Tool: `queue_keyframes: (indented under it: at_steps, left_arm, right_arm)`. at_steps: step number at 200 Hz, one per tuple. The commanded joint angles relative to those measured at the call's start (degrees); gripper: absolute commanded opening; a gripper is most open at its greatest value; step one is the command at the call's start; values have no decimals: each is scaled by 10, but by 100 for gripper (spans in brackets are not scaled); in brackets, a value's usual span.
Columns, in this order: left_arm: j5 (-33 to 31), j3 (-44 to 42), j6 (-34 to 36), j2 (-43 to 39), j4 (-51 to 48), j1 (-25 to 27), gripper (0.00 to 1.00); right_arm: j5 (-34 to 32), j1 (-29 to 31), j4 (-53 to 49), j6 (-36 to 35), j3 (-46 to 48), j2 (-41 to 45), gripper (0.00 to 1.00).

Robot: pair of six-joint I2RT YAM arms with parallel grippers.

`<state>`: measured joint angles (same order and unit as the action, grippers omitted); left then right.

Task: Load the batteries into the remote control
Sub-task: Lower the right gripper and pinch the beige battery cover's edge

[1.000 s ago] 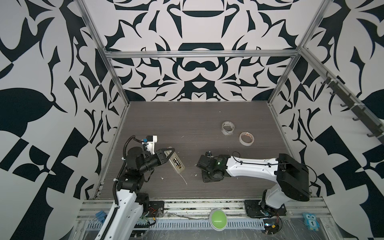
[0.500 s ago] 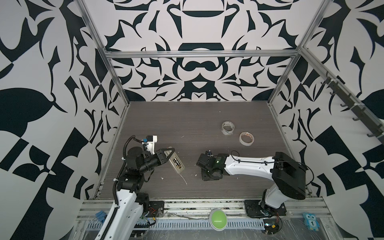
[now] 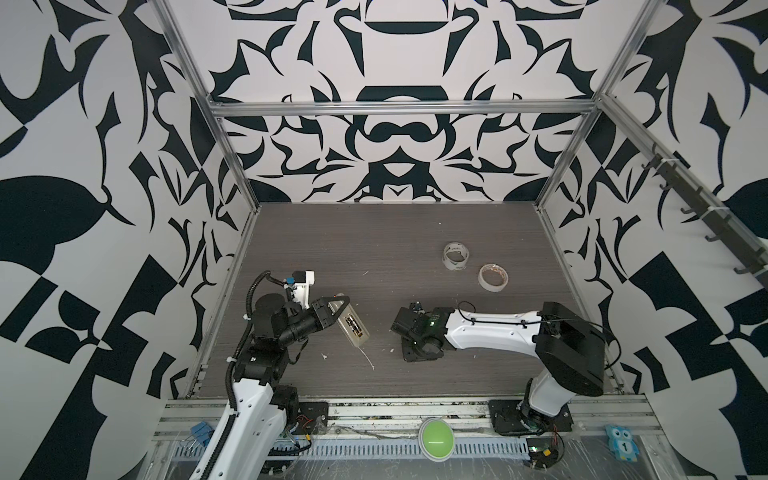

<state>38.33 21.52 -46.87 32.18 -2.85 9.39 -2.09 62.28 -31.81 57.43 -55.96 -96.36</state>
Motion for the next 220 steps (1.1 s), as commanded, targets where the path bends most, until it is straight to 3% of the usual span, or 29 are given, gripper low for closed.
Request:
queue_keyframes:
  at_steps: [1, 137, 220]
  left_arm:
    - [-2, 11, 6, -8, 4, -2, 0]
    - [0, 11, 6, -10, 5, -2, 0]
    - [1, 10, 5, -12, 6, -2, 0]
  right_arm:
    - [-1, -3, 0, -4, -5, 1, 39]
    - [-3, -5, -5, -18, -22, -21, 38]
    - [-43, 6, -89, -44, -106, -38, 38]
